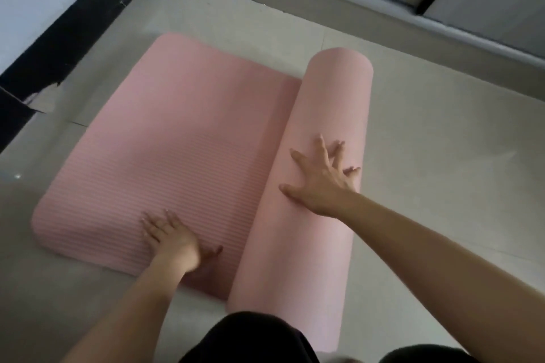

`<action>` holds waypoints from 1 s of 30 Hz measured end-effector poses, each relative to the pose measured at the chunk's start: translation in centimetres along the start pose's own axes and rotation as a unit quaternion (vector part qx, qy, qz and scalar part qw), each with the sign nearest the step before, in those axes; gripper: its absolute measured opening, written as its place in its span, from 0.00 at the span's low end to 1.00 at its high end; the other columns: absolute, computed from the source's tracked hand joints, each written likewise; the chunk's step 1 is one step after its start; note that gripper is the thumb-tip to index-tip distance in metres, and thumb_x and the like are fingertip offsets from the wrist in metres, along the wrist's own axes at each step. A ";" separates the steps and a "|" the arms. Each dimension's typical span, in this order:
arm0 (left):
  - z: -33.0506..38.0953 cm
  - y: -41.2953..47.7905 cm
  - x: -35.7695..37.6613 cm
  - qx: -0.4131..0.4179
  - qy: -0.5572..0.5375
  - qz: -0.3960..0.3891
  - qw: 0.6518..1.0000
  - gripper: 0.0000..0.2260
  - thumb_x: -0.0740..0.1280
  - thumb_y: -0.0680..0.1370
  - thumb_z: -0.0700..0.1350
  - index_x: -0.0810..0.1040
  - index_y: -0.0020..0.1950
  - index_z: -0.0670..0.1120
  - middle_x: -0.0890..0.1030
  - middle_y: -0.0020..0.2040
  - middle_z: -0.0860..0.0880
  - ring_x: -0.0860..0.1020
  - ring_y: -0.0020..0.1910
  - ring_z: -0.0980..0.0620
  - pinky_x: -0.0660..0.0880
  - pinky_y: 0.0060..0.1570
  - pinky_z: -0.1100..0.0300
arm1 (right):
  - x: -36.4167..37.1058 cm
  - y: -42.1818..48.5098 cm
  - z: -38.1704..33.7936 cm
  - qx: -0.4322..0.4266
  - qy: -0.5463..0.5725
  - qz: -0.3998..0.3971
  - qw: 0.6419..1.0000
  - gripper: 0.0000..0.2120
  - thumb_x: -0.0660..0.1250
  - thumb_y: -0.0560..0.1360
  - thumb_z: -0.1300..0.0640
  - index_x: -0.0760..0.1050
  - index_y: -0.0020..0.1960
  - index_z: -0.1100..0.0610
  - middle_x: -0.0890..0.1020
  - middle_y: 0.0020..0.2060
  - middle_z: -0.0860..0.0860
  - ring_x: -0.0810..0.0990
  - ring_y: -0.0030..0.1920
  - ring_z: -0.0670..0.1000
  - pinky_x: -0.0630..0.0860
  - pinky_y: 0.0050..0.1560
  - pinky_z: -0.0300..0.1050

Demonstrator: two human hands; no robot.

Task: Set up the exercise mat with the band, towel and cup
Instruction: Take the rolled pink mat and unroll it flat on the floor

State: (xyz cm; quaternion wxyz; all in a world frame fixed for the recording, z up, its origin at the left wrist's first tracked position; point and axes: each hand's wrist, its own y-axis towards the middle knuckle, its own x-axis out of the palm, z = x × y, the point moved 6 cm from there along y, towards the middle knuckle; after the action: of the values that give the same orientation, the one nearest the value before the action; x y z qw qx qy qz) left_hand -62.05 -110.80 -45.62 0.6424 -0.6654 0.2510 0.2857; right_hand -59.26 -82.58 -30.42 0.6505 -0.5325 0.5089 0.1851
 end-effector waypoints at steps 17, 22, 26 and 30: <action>19.4 -6.6 3.4 0.390 0.153 0.017 0.908 0.47 0.62 0.74 0.66 0.38 0.79 0.46 0.35 0.78 0.40 0.36 0.77 0.38 0.45 0.77 0.46 | 1.9 -6.8 16.6 0.041 0.071 0.029 0.996 0.35 0.61 0.74 0.35 0.47 0.75 0.30 0.33 0.78 0.44 0.28 0.76 0.54 0.32 0.69 0.71; 20.6 -7.4 5.0 0.319 0.236 -0.008 0.918 0.49 0.57 0.75 0.68 0.30 0.75 0.40 0.30 0.75 0.35 0.33 0.75 0.32 0.47 0.73 0.34 | 2.3 -10.7 23.1 0.163 0.189 0.074 0.965 0.36 0.64 0.74 0.49 0.51 0.75 0.33 0.45 0.80 0.47 0.38 0.79 0.55 0.40 0.73 0.68; 21.2 -7.9 4.6 0.290 0.274 -0.037 0.916 0.49 0.56 0.76 0.68 0.29 0.74 0.39 0.30 0.75 0.33 0.34 0.74 0.31 0.46 0.73 0.33 | 2.3 -12.5 24.9 0.189 0.210 0.122 0.951 0.35 0.63 0.75 0.45 0.50 0.78 0.40 0.45 0.80 0.48 0.40 0.79 0.56 0.45 0.74 0.68; 22.1 -7.9 4.7 0.236 0.343 -0.041 0.908 0.51 0.55 0.75 0.70 0.29 0.74 0.37 0.30 0.74 0.32 0.33 0.74 0.30 0.44 0.73 0.34 | 5.4 -13.4 25.3 0.170 0.140 0.046 0.974 0.47 0.62 0.68 0.27 0.38 0.77 0.37 0.31 0.77 0.48 0.30 0.76 0.57 0.42 0.72 0.71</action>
State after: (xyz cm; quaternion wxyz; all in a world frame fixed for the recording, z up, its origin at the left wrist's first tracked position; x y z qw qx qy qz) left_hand -54.50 -88.19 -43.54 0.6665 -0.5608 0.4883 -0.0540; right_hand -34.78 -66.83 -30.49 0.6451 -0.4104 0.6427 0.0492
